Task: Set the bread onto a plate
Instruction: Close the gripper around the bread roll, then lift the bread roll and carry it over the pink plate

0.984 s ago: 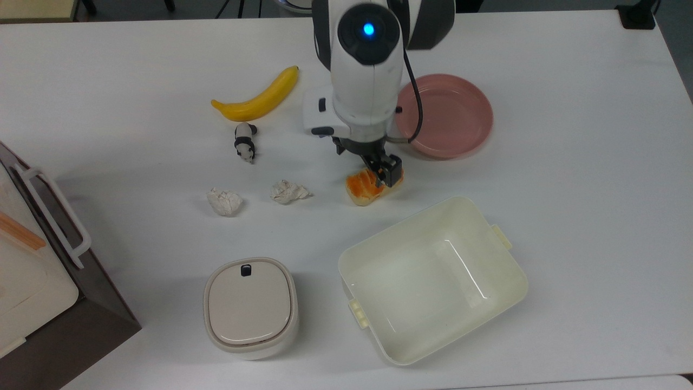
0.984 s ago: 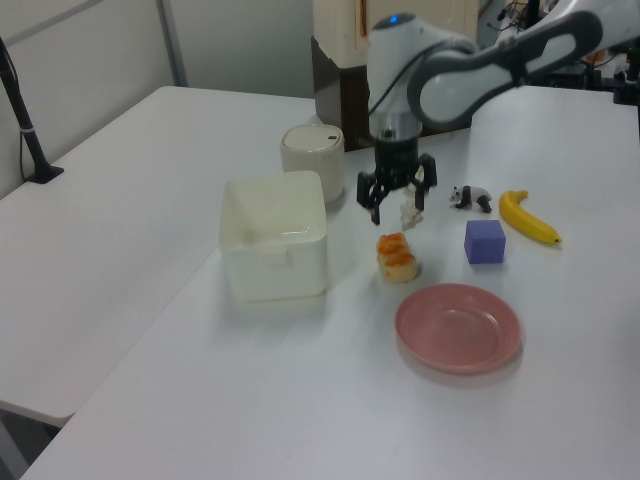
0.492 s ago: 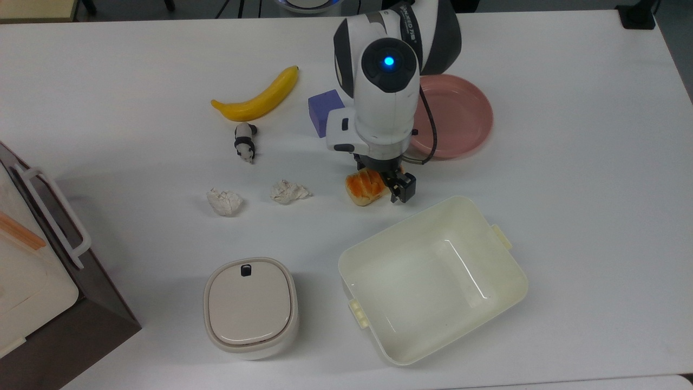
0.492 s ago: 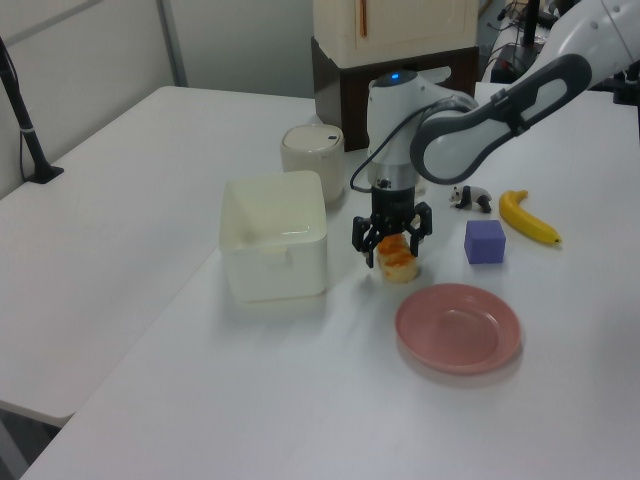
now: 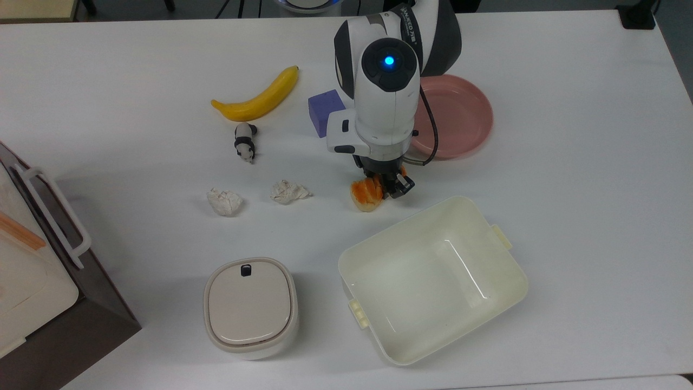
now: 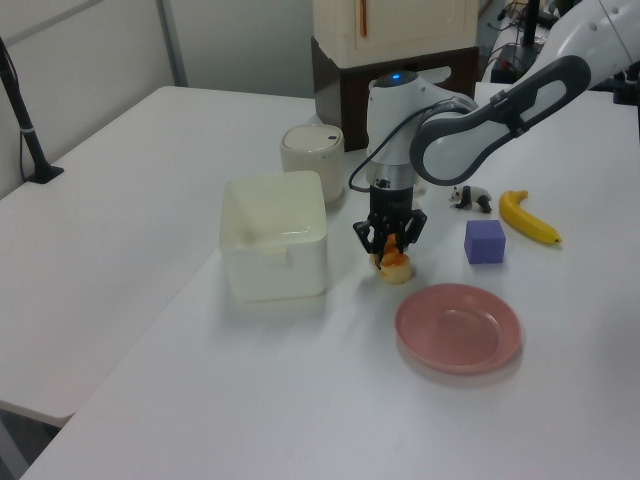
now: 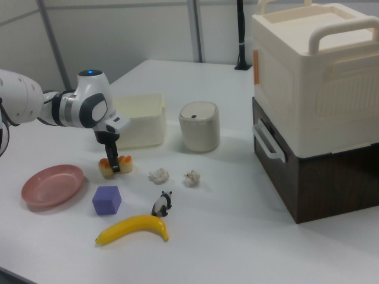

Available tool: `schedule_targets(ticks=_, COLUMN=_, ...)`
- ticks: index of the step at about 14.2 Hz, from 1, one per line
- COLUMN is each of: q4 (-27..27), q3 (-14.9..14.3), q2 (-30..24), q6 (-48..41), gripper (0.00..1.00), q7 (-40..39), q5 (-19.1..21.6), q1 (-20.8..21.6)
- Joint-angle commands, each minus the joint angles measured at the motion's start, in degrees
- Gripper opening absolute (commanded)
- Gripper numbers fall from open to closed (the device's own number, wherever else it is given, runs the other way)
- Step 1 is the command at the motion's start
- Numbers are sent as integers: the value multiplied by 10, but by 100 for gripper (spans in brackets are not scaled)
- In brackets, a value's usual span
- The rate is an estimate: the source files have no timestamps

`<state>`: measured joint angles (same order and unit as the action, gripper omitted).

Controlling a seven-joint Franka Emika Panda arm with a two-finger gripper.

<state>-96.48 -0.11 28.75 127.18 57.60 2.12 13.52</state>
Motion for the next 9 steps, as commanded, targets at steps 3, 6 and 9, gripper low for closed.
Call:
schedule_targets(ticks=3, q4=-11, q3=0, q2=-38, q6=-55, gripper=25, q7=-177, q5=-10, q1=12)
schedule_targets(ticks=6, q4=-10, q3=19, q2=-55, q6=-75, gripper=25, q7=-251, q5=-12, q1=14)
schedule_targets(ticks=9, q4=-13, q3=32, q2=-72, q6=-76, gripper=26, q7=-259, q5=-31, q1=15)
